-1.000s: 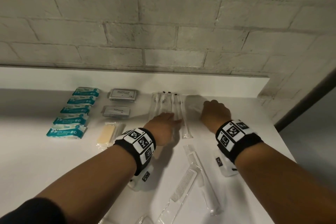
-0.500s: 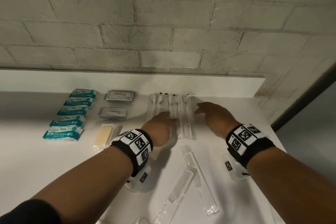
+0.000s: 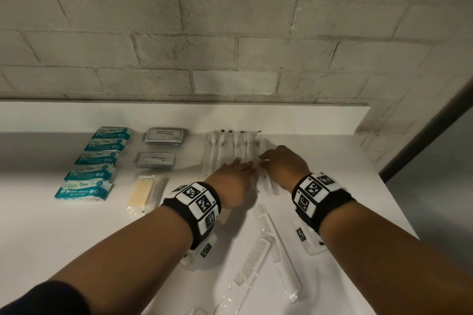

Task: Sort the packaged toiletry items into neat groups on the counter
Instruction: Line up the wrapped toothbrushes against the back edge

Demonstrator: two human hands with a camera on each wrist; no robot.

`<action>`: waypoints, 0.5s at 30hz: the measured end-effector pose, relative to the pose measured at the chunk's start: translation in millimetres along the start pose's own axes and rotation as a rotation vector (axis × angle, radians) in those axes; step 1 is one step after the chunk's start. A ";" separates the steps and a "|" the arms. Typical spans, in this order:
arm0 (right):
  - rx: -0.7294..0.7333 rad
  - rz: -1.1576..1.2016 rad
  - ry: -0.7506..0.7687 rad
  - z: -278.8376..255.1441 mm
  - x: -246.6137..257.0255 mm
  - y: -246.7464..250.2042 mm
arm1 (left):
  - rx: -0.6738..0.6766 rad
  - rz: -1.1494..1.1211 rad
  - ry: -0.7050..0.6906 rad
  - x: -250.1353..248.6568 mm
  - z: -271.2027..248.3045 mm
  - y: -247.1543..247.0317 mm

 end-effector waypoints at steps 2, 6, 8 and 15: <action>-0.017 0.028 -0.057 3.1 -4.0 2.0 | 0.026 -0.002 0.020 2.4 -0.2 -1.3; 0.036 0.035 -0.153 3.5 -8.3 -0.5 | 0.045 0.017 0.015 2.7 1.5 -2.6; 0.020 0.025 -0.170 5.5 -7.7 -0.5 | 0.046 0.002 0.021 3.5 1.7 -2.4; 0.035 0.089 -0.174 7.9 -10.1 9.2 | 0.055 -0.019 0.032 2.7 0.9 -3.1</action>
Point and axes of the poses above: each hand's wrist, its own z-axis towards the middle knuckle, its own y-axis out of the back of the hand, x = y × z, the point moved 2 cm from there along z, towards the middle knuckle, and after that the axes turned 15 degrees about -z, right-handed, at the moved point
